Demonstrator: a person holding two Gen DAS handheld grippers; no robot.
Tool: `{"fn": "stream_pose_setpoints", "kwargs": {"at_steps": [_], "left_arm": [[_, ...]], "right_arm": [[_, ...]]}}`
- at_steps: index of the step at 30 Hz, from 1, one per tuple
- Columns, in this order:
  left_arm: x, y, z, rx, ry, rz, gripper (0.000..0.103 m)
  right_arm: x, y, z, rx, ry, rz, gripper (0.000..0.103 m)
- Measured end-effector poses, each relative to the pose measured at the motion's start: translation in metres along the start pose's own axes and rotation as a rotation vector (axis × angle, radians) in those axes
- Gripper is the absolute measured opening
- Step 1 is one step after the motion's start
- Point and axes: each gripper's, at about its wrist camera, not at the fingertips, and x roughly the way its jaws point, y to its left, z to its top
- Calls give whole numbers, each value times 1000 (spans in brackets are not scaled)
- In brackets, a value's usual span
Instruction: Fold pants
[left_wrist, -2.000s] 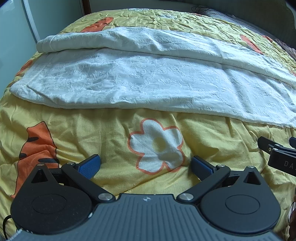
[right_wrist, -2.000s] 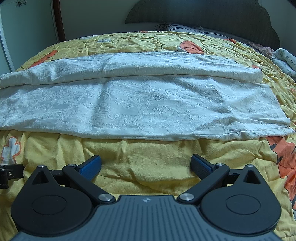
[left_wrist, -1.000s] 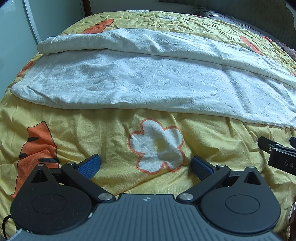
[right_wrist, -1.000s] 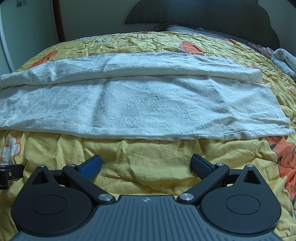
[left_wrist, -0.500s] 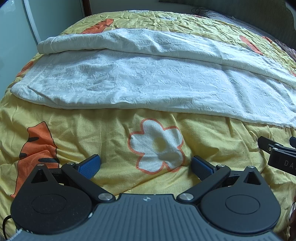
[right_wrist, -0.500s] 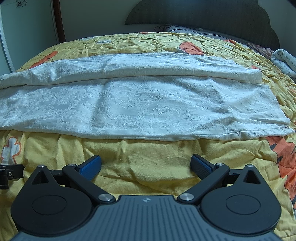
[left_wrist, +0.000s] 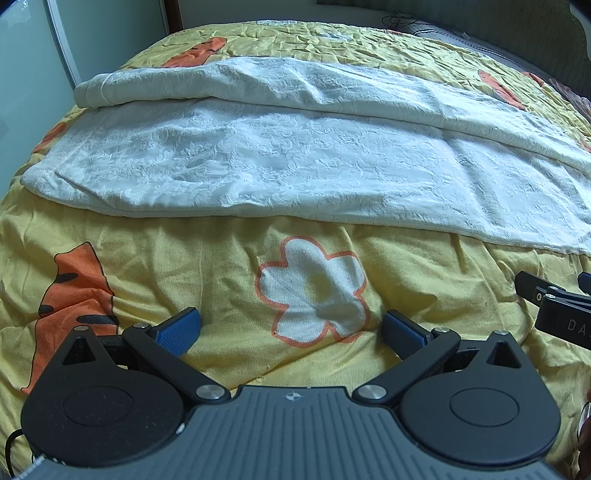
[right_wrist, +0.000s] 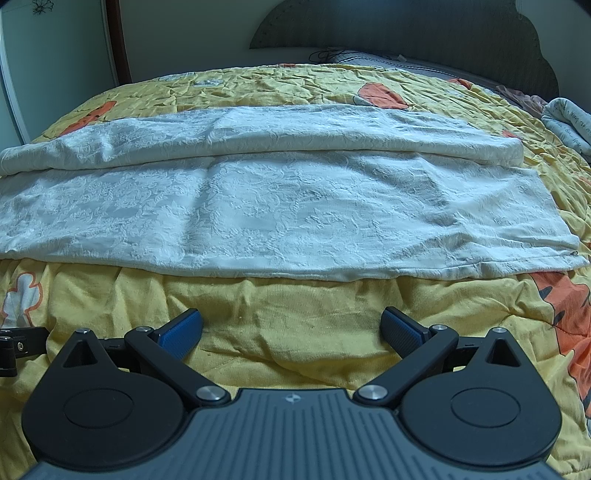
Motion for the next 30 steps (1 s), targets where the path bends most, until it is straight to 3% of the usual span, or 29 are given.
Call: {"fn": "stream_pose_setpoints", "kwargs": {"at_steps": [30], "left_arm": [[0, 0, 2, 4, 1, -1, 103]], "right_arm": [[-1, 0, 0, 2, -5, -1, 103]]}}
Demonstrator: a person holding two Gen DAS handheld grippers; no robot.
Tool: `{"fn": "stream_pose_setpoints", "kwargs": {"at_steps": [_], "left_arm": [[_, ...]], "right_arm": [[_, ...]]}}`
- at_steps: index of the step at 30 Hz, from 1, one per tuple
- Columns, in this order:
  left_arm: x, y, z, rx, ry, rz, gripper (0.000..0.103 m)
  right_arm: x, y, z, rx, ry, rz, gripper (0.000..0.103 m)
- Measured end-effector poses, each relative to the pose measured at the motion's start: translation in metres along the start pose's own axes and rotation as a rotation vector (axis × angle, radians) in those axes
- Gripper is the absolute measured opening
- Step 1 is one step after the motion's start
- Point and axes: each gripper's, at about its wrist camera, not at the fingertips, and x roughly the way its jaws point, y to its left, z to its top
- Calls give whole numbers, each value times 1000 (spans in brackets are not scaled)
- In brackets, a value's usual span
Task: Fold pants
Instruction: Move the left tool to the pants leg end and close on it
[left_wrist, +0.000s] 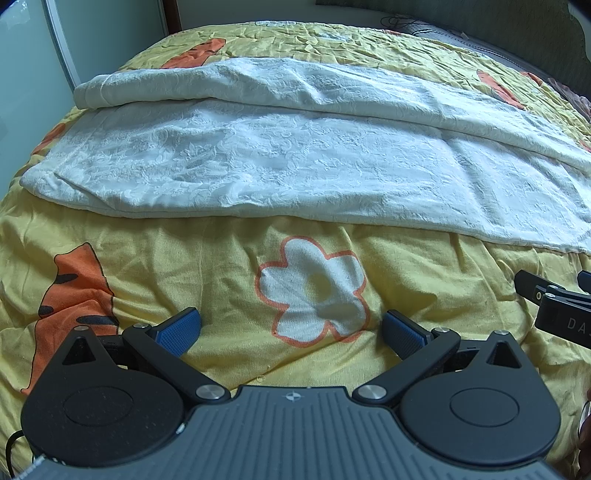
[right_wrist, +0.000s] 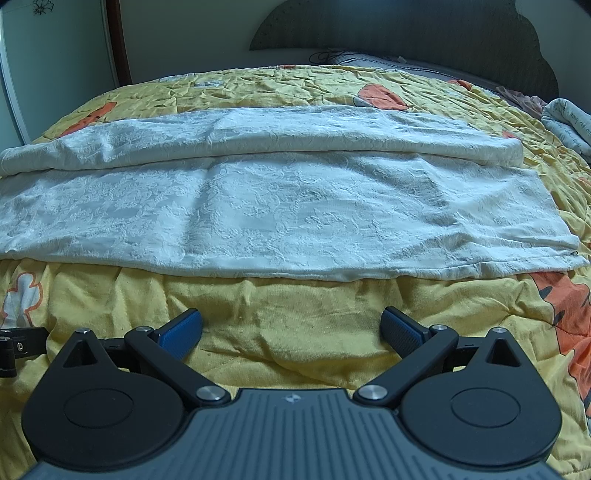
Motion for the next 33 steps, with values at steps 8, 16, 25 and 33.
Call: {"fn": "stream_pose_setpoints", "kwargs": {"at_steps": [8, 16, 25, 33], "left_arm": [[-1, 0, -4, 6, -36, -2, 103], [-20, 27, -2, -23, -167, 21, 99], [-62, 142, 85, -106, -451, 51, 102], [9, 271, 208, -340, -353, -220, 102]], "right_arm": [[-3, -1, -4, -11, -28, 11, 103], [-8, -10, 17, -51, -13, 62, 103], [-57, -9, 111, -315, -407, 233, 103], [-24, 18, 186, -414, -355, 515, 103]]}}
